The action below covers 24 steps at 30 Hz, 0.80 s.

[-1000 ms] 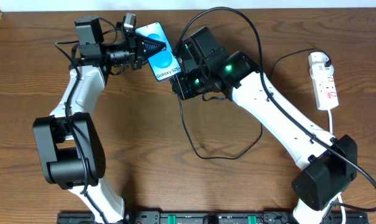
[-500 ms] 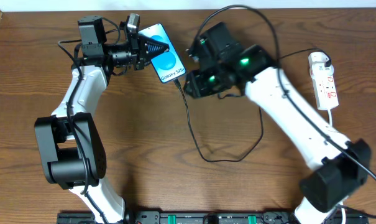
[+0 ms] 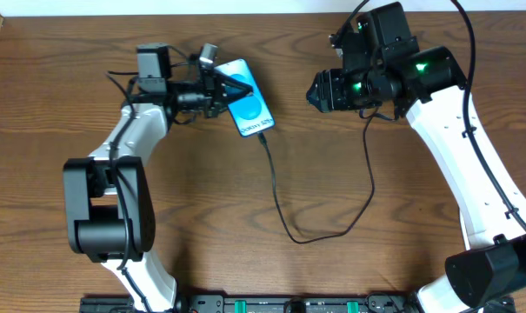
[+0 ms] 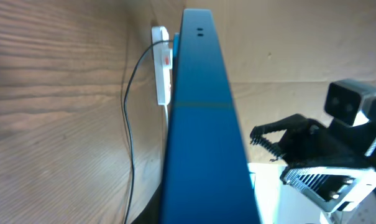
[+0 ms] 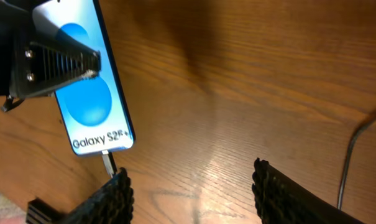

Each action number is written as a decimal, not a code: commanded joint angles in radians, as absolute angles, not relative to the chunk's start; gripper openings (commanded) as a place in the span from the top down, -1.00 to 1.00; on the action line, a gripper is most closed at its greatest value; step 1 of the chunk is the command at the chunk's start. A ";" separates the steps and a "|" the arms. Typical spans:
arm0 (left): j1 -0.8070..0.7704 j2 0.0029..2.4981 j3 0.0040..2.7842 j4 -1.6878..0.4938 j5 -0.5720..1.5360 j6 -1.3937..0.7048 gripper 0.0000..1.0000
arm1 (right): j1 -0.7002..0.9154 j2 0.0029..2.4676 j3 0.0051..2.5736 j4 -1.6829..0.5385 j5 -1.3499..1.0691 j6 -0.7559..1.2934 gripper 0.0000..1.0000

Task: Plug charger to phone and switch on socket
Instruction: 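Open the right gripper and pull it back from the phone, then lower the plugged phone flat onto the table with the left gripper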

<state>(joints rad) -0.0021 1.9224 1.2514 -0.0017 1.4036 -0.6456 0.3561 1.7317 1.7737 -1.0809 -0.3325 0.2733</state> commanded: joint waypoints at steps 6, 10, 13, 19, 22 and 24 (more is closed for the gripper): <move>-0.096 1.910 1.258 0.001 1.284 -0.657 0.86 | 0.331 1.728 1.784 -1.109 -0.279 0.245 -0.29; -0.099 1.910 1.266 0.000 1.255 -0.694 0.86 | 0.331 1.728 1.784 -1.118 -0.263 0.245 -0.29; -0.100 1.910 1.287 -0.027 1.251 -0.705 0.86 | 0.329 1.728 1.784 -1.118 -0.260 0.245 -0.31; -0.100 1.910 1.364 -0.149 1.183 -0.702 0.86 | 0.320 1.728 1.784 -1.119 -0.260 0.245 -0.33; -0.101 1.910 1.415 -0.235 1.129 -0.672 0.86 | 0.317 1.728 1.784 -1.122 -0.260 0.245 -0.33; -0.104 1.910 1.460 -0.347 1.062 -0.619 0.86 | 0.312 1.728 1.784 -1.125 -0.260 0.245 -0.35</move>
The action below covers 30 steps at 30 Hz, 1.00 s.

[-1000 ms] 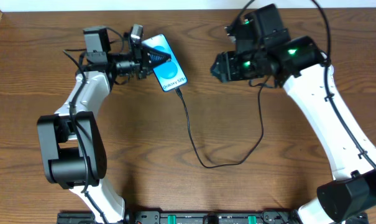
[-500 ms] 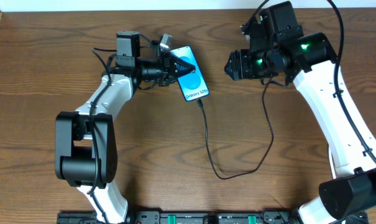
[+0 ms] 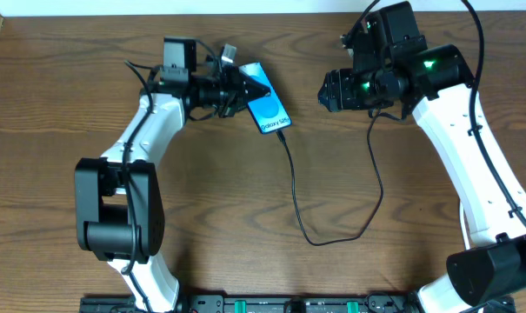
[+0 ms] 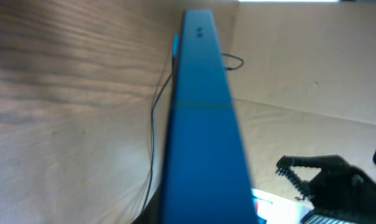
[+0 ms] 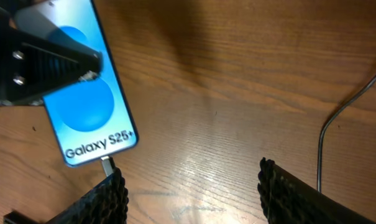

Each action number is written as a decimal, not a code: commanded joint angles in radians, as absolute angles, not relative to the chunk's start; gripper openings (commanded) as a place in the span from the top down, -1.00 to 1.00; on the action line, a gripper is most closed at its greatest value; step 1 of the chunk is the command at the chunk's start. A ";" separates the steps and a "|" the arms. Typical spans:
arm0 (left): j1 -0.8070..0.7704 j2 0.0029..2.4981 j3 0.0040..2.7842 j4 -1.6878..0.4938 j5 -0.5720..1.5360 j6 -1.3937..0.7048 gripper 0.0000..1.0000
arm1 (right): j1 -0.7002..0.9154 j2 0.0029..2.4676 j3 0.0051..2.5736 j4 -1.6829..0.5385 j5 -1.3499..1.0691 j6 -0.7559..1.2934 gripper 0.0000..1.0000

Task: Plug charger to phone and switch on socket
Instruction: 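Lower the plugged phone flat onto the table with the left gripper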

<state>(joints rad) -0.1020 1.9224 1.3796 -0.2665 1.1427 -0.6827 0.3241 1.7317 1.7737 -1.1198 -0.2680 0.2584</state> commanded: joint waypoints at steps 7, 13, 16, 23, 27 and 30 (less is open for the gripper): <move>-0.144 1.910 1.618 -0.794 0.818 -0.335 0.86 | 0.300 1.728 1.784 -1.127 -0.259 0.245 -0.36; -0.166 1.930 1.621 -0.909 0.830 -0.192 0.86 | 0.301 1.728 1.784 -1.129 -0.253 0.245 -0.36; -0.172 1.962 1.621 -0.925 0.908 -0.112 0.86 | 0.301 1.728 1.784 -1.135 -0.253 0.245 -0.36; -0.172 2.065 1.621 -0.908 0.935 -0.089 0.86 | 0.302 1.728 1.781 -1.153 -0.253 0.245 -0.35; -0.172 2.118 1.621 -0.892 0.934 -0.086 0.86 | 0.302 1.728 1.770 -1.153 -0.253 0.245 -0.35; -0.172 2.159 1.621 -0.872 0.934 -0.086 0.86 | 0.302 1.728 1.760 -1.152 -0.252 0.245 -0.34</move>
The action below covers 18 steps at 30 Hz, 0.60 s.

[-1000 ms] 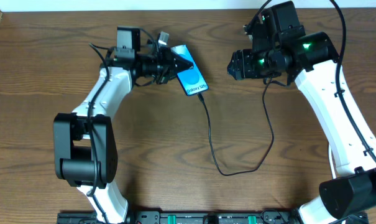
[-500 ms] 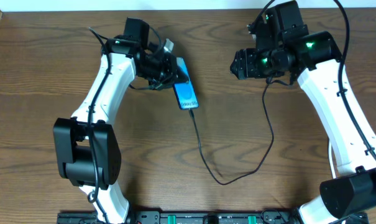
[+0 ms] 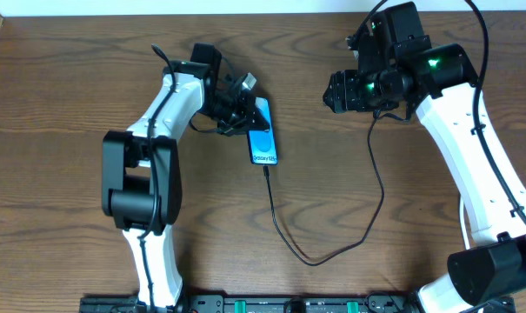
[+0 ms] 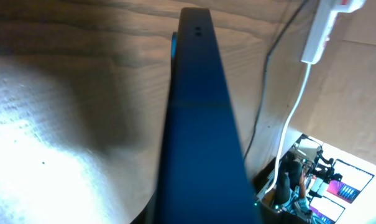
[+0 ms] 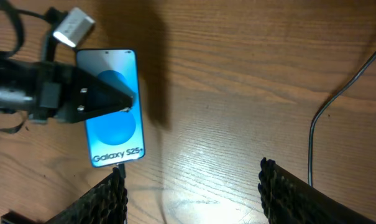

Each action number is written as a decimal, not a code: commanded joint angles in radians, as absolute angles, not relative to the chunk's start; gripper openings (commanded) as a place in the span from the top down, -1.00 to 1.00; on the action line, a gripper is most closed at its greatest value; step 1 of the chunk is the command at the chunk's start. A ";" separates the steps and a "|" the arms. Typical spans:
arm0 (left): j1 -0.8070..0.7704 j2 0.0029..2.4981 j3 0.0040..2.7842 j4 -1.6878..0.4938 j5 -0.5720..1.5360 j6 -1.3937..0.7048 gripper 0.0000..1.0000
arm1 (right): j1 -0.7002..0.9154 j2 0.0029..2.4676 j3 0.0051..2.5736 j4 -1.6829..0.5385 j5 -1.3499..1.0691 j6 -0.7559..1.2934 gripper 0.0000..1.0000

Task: Plug charger to phone and switch on socket
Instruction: 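Lower the plugged phone flat onto the table with the left gripper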

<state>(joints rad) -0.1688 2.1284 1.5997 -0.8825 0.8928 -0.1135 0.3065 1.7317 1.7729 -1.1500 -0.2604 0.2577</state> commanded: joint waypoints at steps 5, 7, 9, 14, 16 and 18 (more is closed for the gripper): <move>-0.172 2.196 1.621 -0.844 0.934 -0.087 0.86 | 0.302 1.728 1.743 -1.149 -0.252 0.245 -0.34; -0.172 2.207 1.621 -0.844 0.934 -0.087 0.86 | 0.302 1.728 1.734 -1.144 -0.252 0.245 -0.34; -0.174 2.218 1.621 -0.844 0.934 -0.087 0.86 | 0.302 1.728 1.720 -1.134 -0.252 0.246 -0.34; -0.176 2.245 1.621 -0.843 0.934 -0.087 0.85 | 0.302 1.729 1.704 -1.125 -0.252 0.246 -0.34; -0.176 2.246 1.621 -0.834 0.931 -0.087 0.86 | 0.302 1.729 1.704 -1.122 -0.252 0.245 -0.34; -0.176 2.246 1.621 -0.815 0.931 -0.087 0.85 | 0.302 1.729 1.704 -1.119 -0.252 0.245 -0.34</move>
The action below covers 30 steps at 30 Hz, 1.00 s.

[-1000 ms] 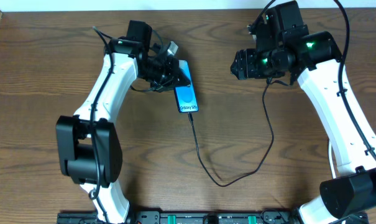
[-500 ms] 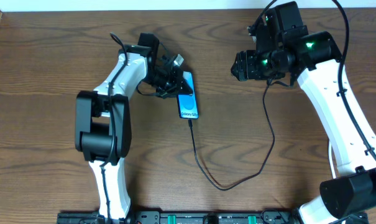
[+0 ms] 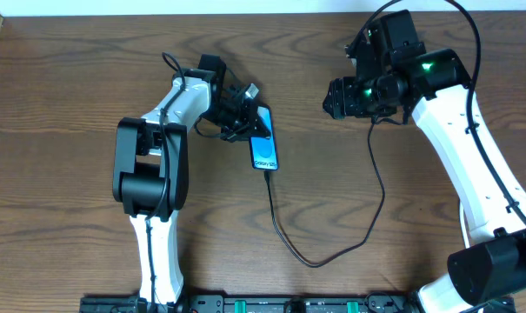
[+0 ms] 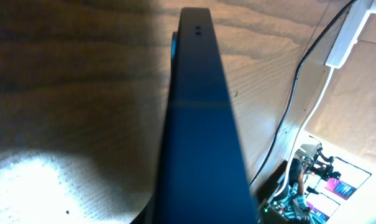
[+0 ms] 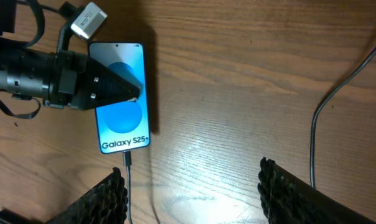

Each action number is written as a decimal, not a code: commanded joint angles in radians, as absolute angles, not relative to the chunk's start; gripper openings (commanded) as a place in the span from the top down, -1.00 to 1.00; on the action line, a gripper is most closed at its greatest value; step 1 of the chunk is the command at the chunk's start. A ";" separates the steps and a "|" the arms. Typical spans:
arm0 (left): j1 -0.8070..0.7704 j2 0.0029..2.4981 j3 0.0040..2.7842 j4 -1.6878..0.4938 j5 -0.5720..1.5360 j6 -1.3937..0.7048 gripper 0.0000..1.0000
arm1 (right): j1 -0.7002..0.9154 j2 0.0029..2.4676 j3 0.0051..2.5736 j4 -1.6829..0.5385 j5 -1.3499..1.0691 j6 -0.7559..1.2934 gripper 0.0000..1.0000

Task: Plug charger to phone and switch on socket
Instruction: 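Lower the plugged phone flat onto the table with the left gripper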

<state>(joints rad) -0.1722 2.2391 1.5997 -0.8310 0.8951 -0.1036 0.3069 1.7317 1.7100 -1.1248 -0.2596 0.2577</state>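
The phone (image 3: 263, 148), its blue screen up, sits at the back centre with its long axis pointing to the front. My left gripper (image 3: 250, 128) is shut on its left side, and one finger (image 5: 113, 87) lies across the screen (image 5: 122, 121). In the left wrist view the phone's dark blue edge (image 4: 199, 124) fills the middle. The charger plug (image 5: 128, 159) is in the phone's lower end. Its black cable (image 3: 284, 235) loops forward and then runs back toward the right arm. My right gripper (image 5: 200, 199) hangs open over bare wood right of the phone. A white socket (image 4: 345, 34) shows far off.
The cable's far stretch (image 5: 337, 93) crosses the wood to the right of my right gripper. The brown wooden table (image 3: 63, 217) runs out on all sides. A white edge (image 3: 158, 7) marks the table's back limit.
The phone, still in my left gripper, has shifted slightly toward the front, and the left wrist has turned a little further. The right gripper stays open in much the same place.
First my left gripper held the plugged-in phone at the back left, tilted diagonally. Then the phone was further right. Later it was turned with its cable end toward the front, and now it sits a little further forward. The right gripper stayed open throughout.
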 commanded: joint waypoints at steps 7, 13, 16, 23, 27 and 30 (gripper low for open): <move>-0.176 2.246 1.610 -0.772 0.930 -0.087 0.83 | 0.302 1.729 1.704 -1.119 -0.249 0.245 -0.33; -0.177 2.248 1.582 -0.759 0.930 -0.087 0.83 | 0.302 1.729 1.704 -1.118 -0.241 0.245 -0.33; -0.179 2.249 1.563 -0.749 0.929 -0.090 0.83 | 0.302 1.729 1.704 -1.118 -0.241 0.245 -0.33; -0.183 2.249 1.550 -0.725 0.899 -0.105 0.83 | 0.302 1.729 1.704 -1.118 -0.237 0.245 -0.33; -0.183 2.249 1.550 -0.715 0.865 -0.136 0.83 | 0.302 1.729 1.704 -1.117 -0.237 0.245 -0.33; -0.183 2.249 1.550 -0.713 0.862 -0.136 0.77 | 0.302 1.729 1.704 -1.115 -0.237 0.245 -0.33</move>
